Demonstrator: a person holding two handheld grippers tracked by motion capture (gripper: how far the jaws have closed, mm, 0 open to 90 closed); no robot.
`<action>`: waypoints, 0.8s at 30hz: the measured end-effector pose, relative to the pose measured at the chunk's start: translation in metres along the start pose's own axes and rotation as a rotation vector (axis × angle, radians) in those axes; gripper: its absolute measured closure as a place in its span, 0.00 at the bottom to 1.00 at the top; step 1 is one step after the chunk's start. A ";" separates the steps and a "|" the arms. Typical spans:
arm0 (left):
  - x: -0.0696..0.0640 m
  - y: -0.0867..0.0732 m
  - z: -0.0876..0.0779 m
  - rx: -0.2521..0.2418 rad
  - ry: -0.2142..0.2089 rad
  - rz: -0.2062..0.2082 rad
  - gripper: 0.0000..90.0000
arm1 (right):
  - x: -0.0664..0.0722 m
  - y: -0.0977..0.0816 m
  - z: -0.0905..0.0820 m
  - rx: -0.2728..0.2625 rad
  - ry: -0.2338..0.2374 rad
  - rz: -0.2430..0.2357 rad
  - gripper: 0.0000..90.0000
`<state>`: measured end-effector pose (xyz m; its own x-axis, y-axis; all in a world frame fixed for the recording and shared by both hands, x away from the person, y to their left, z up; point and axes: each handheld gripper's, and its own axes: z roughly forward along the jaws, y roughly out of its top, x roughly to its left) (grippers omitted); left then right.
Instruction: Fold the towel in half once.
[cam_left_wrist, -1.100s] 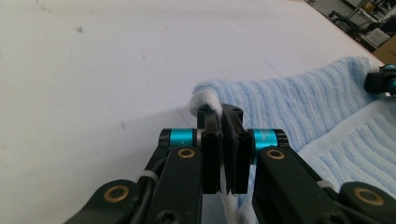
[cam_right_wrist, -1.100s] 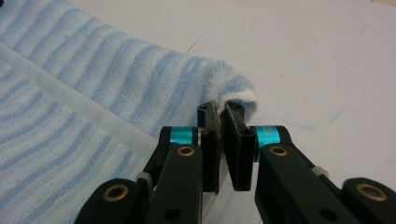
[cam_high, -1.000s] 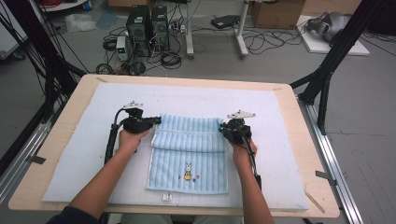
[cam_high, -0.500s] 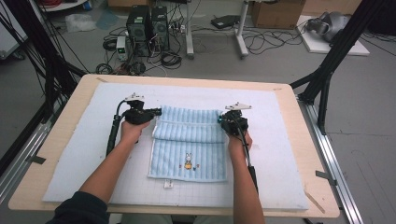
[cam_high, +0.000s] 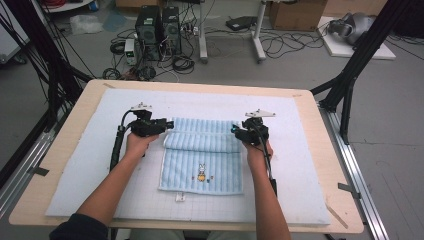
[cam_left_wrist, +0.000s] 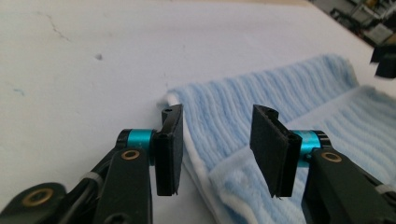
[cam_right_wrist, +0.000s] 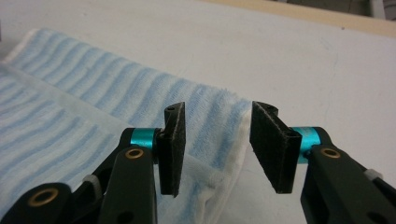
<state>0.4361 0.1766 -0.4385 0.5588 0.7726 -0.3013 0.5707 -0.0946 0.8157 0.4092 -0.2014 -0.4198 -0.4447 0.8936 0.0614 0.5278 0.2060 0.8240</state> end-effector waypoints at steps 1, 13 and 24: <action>0.000 -0.001 0.001 0.009 -0.003 0.006 0.62 | 0.000 0.000 -0.002 0.002 0.006 -0.001 0.61; -0.015 -0.007 0.009 0.107 0.021 0.132 0.68 | -0.010 -0.011 -0.022 0.019 0.026 0.007 0.59; -0.018 -0.014 -0.005 0.054 0.003 0.173 0.92 | -0.005 -0.010 -0.022 0.028 0.035 -0.013 0.59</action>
<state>0.4151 0.1667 -0.4422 0.6501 0.7434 -0.1570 0.4976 -0.2604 0.8274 0.3902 -0.2170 -0.4164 -0.4761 0.8765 0.0709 0.5421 0.2291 0.8085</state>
